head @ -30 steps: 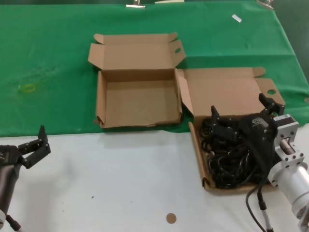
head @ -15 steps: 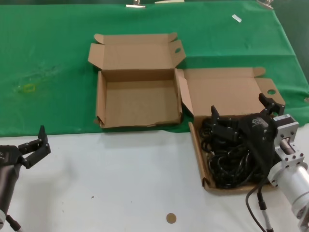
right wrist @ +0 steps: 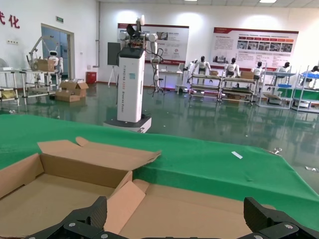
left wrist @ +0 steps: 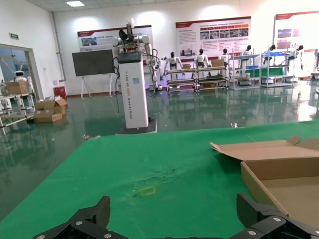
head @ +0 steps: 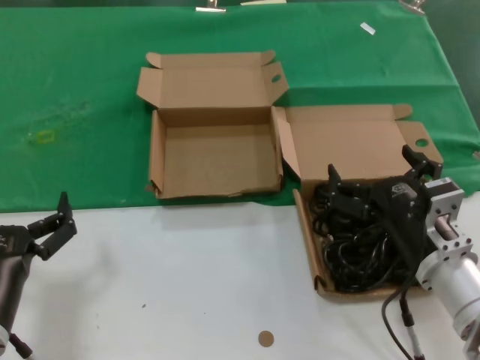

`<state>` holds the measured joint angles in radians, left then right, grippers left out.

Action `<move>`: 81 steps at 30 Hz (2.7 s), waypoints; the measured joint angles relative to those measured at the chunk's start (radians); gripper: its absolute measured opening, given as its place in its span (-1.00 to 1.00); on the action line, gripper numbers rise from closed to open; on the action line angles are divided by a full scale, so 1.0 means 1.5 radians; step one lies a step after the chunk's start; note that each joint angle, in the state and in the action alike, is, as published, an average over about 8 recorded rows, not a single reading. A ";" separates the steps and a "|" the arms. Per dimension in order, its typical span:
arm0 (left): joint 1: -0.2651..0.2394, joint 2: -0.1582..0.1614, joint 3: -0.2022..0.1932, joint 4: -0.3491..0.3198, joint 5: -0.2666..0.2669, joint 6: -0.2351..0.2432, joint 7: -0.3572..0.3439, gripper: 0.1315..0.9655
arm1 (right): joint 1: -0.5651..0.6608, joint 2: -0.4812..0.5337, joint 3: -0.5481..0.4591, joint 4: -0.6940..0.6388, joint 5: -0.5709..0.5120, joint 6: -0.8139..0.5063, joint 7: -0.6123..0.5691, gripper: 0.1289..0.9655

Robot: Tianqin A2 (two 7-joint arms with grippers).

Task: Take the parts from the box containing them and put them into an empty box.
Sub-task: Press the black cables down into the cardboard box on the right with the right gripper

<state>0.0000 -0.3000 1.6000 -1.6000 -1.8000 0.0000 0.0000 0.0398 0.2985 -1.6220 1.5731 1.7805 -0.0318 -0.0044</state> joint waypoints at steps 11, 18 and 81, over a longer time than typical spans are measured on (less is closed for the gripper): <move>0.000 0.000 0.000 0.000 0.000 0.000 0.000 0.55 | 0.005 0.017 -0.019 0.000 0.006 0.019 0.005 1.00; 0.000 0.000 0.000 0.000 0.000 0.000 0.000 0.19 | 0.014 0.066 -0.059 0.003 0.041 0.054 0.007 1.00; 0.000 0.000 0.000 0.000 0.000 0.000 0.000 -0.97 | 0.344 0.523 -0.237 -0.099 -0.054 -0.690 -0.056 1.00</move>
<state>0.0000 -0.3000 1.6001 -1.6000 -1.7997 0.0000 -0.0004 0.5562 1.0832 -1.9778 1.4244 1.6997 -1.0664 -0.0877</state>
